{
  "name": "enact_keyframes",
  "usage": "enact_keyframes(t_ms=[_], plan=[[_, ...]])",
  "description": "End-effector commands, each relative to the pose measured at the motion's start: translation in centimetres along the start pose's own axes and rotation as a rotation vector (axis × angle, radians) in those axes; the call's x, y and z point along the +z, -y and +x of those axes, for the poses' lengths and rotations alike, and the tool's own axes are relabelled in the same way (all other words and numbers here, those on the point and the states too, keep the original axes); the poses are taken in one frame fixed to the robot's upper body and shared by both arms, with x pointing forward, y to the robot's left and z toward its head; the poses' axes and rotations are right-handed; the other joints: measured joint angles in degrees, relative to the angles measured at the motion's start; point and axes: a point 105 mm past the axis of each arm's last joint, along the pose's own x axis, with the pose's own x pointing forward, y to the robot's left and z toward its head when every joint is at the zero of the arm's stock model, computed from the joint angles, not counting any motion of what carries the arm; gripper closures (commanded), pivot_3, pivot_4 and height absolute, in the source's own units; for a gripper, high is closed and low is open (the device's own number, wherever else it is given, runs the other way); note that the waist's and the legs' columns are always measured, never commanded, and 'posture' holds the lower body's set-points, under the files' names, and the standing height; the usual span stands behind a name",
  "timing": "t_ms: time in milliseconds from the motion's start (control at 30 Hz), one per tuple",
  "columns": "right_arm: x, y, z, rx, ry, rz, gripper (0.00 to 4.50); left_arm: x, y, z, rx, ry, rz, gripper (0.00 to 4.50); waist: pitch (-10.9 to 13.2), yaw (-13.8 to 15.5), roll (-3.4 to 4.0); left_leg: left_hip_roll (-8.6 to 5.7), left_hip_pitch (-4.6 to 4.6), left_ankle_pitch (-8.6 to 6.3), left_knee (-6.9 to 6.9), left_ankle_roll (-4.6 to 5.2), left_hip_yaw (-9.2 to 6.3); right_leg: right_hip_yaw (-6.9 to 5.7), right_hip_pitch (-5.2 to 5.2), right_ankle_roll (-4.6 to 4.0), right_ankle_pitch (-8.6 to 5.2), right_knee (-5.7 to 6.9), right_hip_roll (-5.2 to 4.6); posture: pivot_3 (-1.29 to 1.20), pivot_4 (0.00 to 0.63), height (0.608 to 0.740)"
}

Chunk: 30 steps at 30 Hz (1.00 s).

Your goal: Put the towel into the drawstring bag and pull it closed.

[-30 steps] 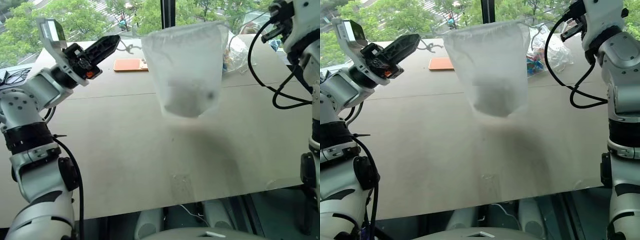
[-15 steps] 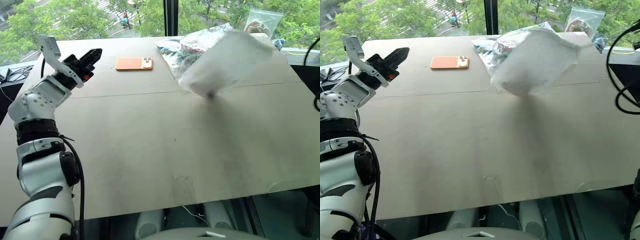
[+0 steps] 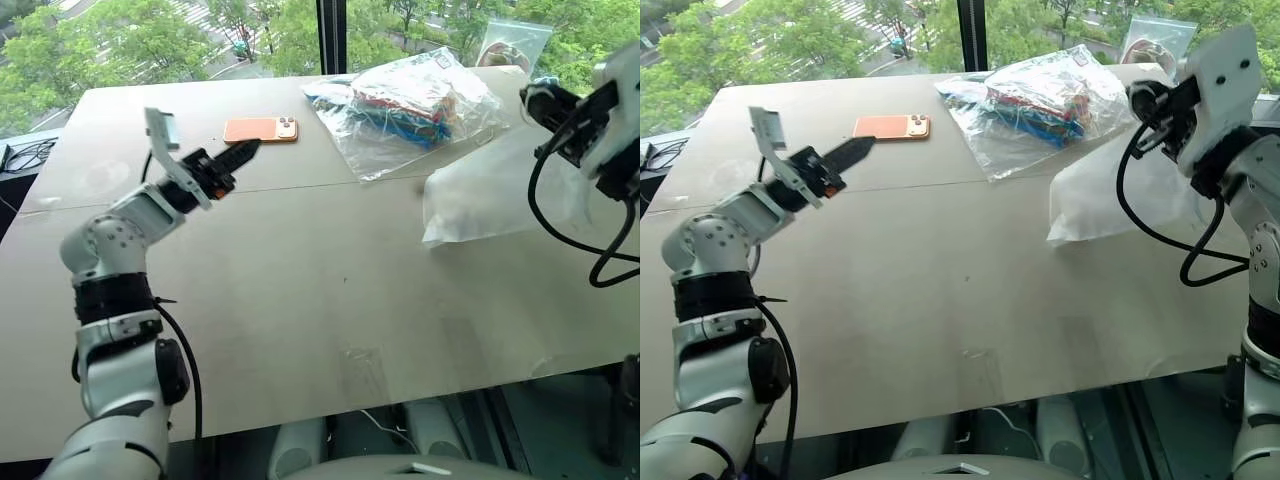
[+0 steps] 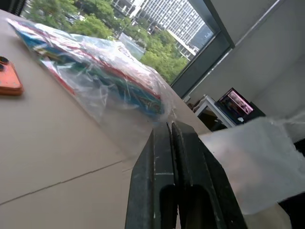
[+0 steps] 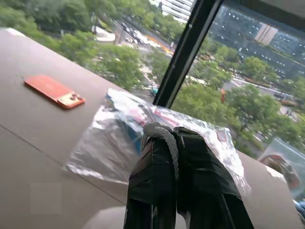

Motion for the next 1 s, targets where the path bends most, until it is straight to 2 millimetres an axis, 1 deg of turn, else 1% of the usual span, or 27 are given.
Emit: enact_keyframes(t_ms=[33,100,133,200,267,367,467,500,533,667,767,867,900,1000], plan=[[1.2,0.9,-0.3,-0.04,0.005,-0.072,4.5,-1.9,3.1,1.1,-0.078,-0.067,0.048,4.45,0.0,0.8,-0.01,0.0,0.0,0.0,0.01,0.0,-0.02,-0.01,0.0,0.0,0.0,0.03,0.0,0.0,0.15,0.74],[1.2,1.2,-0.2,-0.04,-0.008,-0.082,4.5,-4.4,4.6,1.7,-0.136,-0.138,0.053,4.45,0.0,1.0,-0.01,-0.01,-0.01,-0.01,0.03,0.02,-0.06,-0.05,0.02,-0.01,0.0,0.03,0.0,0.0,0.15,0.74],[1.3,1.2,-0.1,-0.035,-0.006,-0.079,4.5,-5.2,5.3,1.9,-0.164,-0.157,0.043,4.45,0.0,1.1,-0.01,-0.02,0.0,-0.01,0.03,0.01,-0.03,-0.02,0.02,-0.01,0.0,0.03,0.0,0.0,0.15,0.74],[1.9,0.9,0.2,-0.014,0.015,-0.065,4.5,-7.3,6.9,2.6,-0.228,-0.216,0.056,4.45,0.0,1.0,-0.01,-0.05,0.0,0.0,0.04,0.01,0.01,0.01,0.02,-0.01,0.0,0.03,-0.03,0.0,0.15,0.74],[2.4,0.6,0.4,0.007,0.033,-0.051,4.5,-8.5,8.5,3.0,-0.297,-0.245,0.066,4.45,0.0,0.9,-0.01,-0.05,0.0,0.0,0.07,0.01,0.03,0.03,0.02,-0.01,0.0,0.05,-0.02,0.0,0.15,0.74],[2.6,0.4,0.6,0.025,0.036,-0.037,4.5,-8.5,10.5,3.4,-0.401,-0.241,-0.005,3.64,0.0,0.8,-0.01,-0.03,0.05,-0.08,0.07,0.14,0.0,0.02,0.02,-0.01,0.0,0.11,0.02,0.0,0.15,0.74],[2.7,0.1,0.8,0.046,0.036,-0.031,4.5,-9.2,11.6,3.7,-0.456,-0.303,-0.052,2.34,0.0,0.8,0.0,-0.01,0.07,-0.09,0.12,0.16,-0.02,0.01,0.02,-0.02,-0.01,0.2,0.06,0.0,0.15,0.74],[2.8,0.0,0.8,0.053,0.037,-0.03,4.5,-9.3,12.1,3.8,-0.491,-0.317,-0.068,1.76,0.0,0.8,0.0,-0.02,0.07,-0.1,0.16,0.17,-0.01,0.02,0.02,-0.02,-0.01,0.24,0.06,0.0,0.15,0.74],[2.9,-0.1,0.9,0.059,0.039,-0.028,4.5,-9.4,12.6,4.1,-0.516,-0.325,-0.086,1.32,0.0,0.8,0.0,-0.02,0.06,-0.1,0.22,0.18,-0.01,0.02,0.02,-0.01,-0.01,0.27,0.06,0.0,0.15,0.74],[3.3,-0.4,1.1,0.076,0.04,-0.025,4.5,-10.9,14.1,6.2,-0.587,-0.366,-0.081,1.32,0.0,0.9,0.0,-0.05,0.02,-0.11,0.47,0.2,-0.01,0.02,0.1,-0.01,-0.01,0.29,0.05,0.0,0.15,0.74],[3.4,-0.6,1.1,0.082,0.036,-0.03,4.5,-11.8,14.5,7.8,-0.589,-0.371,-0.072,1.32,0.0,0.9,0.0,-0.09,0.07,-0.12,0.49,0.22,-0.03,0.0,0.18,-0.01,-0.01,0.28,0.06,0.0,0.15,0.74],[4.0,-0.8,1.2,0.086,0.04,-0.034,4.5,-14.0,15.4,10.7,-0.589,-0.366,-0.024,1.32,0.0,1.0,0.0,-0.12,0.08,-0.12,0.5,0.23,-0.03,0.0,0.2,-0.01,-0.01,0.27,0.07,0.0,0.15,0.74],[4.1,-0.8,1.3,0.087,0.041,-0.035,4.5,-14.2,15.6,11.4,-0.587,-0.349,-0.011,1.32,0.0,1.0,0.01,-0.14,0.08,-0.12,0.5,0.23,-0.03,0.0,0.2,-0.01,-0.01,0.27,0.07,0.0,0.15,0.74],[4.4,-1.1,1.4,0.098,0.044,-0.038,4.5,-14.0,15.5,13.2,-0.534,-0.28,-0.002,1.32,0.0,0.9,0.01,-0.12,0.05,-0.13,0.5,0.24,-0.03,0.0,0.19,-0.01,-0.01,0.22,0.07,0.0,0.15,0.74]])
